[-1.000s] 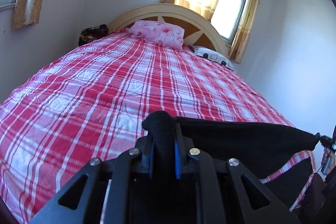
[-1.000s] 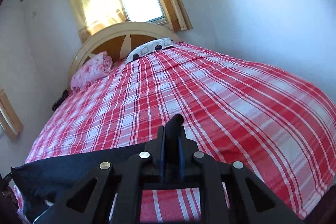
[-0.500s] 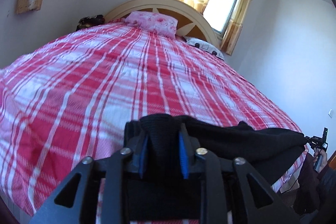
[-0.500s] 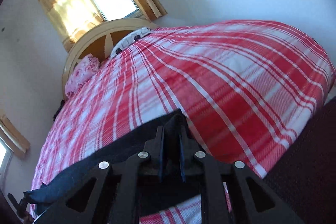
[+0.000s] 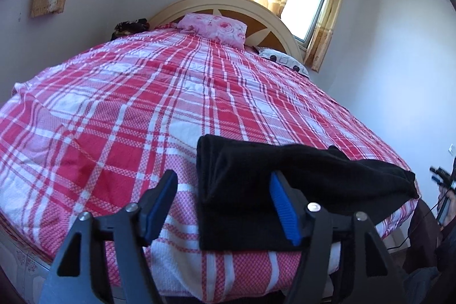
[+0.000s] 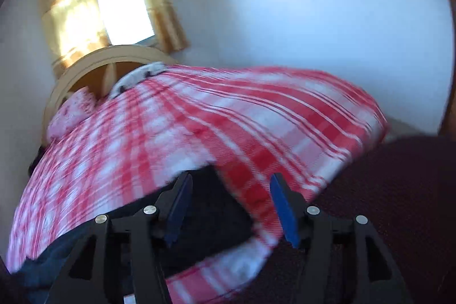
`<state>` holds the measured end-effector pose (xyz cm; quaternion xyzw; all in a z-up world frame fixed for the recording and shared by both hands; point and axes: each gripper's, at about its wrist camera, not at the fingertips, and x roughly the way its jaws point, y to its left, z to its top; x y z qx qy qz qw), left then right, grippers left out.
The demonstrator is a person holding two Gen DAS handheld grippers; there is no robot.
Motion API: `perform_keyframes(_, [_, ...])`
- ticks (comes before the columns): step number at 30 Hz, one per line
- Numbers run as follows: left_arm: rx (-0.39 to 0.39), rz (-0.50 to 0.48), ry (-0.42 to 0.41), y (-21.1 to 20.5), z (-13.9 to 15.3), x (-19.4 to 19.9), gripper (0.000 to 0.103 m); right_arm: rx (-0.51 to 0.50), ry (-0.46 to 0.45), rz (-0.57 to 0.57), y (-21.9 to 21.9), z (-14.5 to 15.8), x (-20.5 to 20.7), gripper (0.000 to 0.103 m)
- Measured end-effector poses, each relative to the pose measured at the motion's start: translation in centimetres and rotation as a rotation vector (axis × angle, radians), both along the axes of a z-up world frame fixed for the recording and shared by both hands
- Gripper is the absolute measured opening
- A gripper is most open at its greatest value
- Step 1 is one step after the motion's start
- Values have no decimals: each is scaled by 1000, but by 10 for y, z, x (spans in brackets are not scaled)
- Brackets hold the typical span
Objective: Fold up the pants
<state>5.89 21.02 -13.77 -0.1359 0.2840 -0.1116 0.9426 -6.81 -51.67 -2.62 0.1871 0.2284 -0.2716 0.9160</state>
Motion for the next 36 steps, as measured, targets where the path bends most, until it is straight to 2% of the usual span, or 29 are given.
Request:
perform_keyframes(2, [29, 22, -9, 2, 5, -5, 68, -36, -1, 131, 41, 11, 17, 59])
perform_keyframes(4, [22, 60, 1, 9, 7, -8, 72, -47, 22, 300, 92, 13, 39, 59])
perform_keyframes(9, [-25, 78, 51, 21, 6, -14, 72, -13, 120, 676, 218, -20, 85, 58])
perform_keyframes(13, [-72, 47, 68, 24, 8, -23, 72, -86, 179, 893, 306, -44, 82, 58])
perform_keyframes(17, [-47, 68, 50, 24, 13, -27, 72, -177, 230, 1036, 351, -57, 67, 58])
perform_keyframes(20, [-54, 48, 48, 16, 15, -26, 72, -192, 242, 1061, 356, -60, 60, 58])
perform_keyframes(22, [-36, 26, 61, 5, 12, -24, 72, -148, 263, 1033, 353, -66, 62, 58])
perform_keyframes(25, [32, 10, 96, -17, 3, -16, 72, -50, 296, 987, 347, -75, 65, 58])
perform_keyframes(28, [93, 30, 129, -26, -6, -8, 72, -29, 316, 950, 346, -74, 79, 58])
perform_keyframes(32, [60, 66, 133, -15, -7, -2, 72, 28, 263, 1011, 355, -53, 104, 58])
perform_keyframes(36, [83, 69, 94, -19, 2, -2, 72, 106, 234, 1089, 375, -34, 148, 58])
